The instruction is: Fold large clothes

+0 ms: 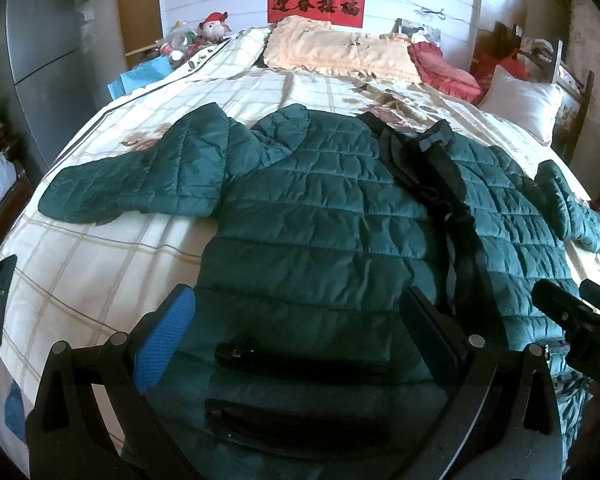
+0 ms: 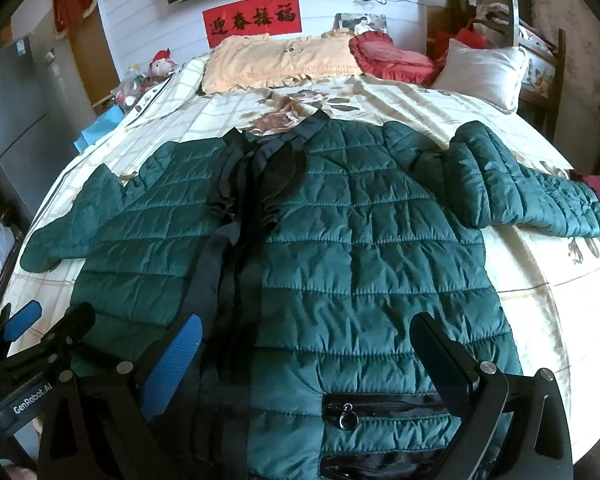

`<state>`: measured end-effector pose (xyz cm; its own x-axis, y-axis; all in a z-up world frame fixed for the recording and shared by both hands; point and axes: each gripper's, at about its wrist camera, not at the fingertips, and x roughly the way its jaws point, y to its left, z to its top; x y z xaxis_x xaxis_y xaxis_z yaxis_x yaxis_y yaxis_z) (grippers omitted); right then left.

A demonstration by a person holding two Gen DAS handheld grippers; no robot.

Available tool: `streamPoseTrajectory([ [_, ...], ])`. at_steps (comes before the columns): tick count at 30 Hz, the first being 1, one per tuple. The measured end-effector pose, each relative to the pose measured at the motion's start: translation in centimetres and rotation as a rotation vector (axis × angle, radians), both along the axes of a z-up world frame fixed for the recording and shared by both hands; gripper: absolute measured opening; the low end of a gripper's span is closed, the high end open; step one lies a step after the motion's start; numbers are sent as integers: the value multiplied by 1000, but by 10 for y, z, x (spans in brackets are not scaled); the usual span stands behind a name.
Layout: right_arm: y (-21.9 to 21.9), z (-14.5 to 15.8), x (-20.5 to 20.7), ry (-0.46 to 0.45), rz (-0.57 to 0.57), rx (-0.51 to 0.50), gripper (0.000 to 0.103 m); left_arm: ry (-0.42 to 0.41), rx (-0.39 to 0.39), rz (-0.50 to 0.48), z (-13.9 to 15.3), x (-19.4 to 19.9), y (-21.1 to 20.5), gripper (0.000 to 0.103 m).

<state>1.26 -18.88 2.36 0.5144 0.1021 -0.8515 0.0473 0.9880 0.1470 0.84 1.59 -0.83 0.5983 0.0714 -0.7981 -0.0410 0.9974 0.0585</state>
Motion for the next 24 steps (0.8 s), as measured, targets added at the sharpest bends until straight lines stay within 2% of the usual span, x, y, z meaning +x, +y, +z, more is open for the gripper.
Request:
streamPoseTrajectory([
  [8, 3, -1, 2, 7, 10, 1, 103, -67, -15, 50, 6, 4, 26, 102],
  [13, 7, -2, 8, 10, 29, -10, 103, -87, -12, 108, 13, 11, 59, 102],
  [17, 10, -2, 11, 10, 42, -11, 103, -102, -8, 193, 18, 19, 104, 102],
  [20, 13, -3, 12, 17, 50, -12, 103, -86, -11, 293, 16, 32, 150, 102],
  [24, 17, -6, 14, 33, 62, -8, 103, -84, -81, 432, 7, 48, 221, 102],
])
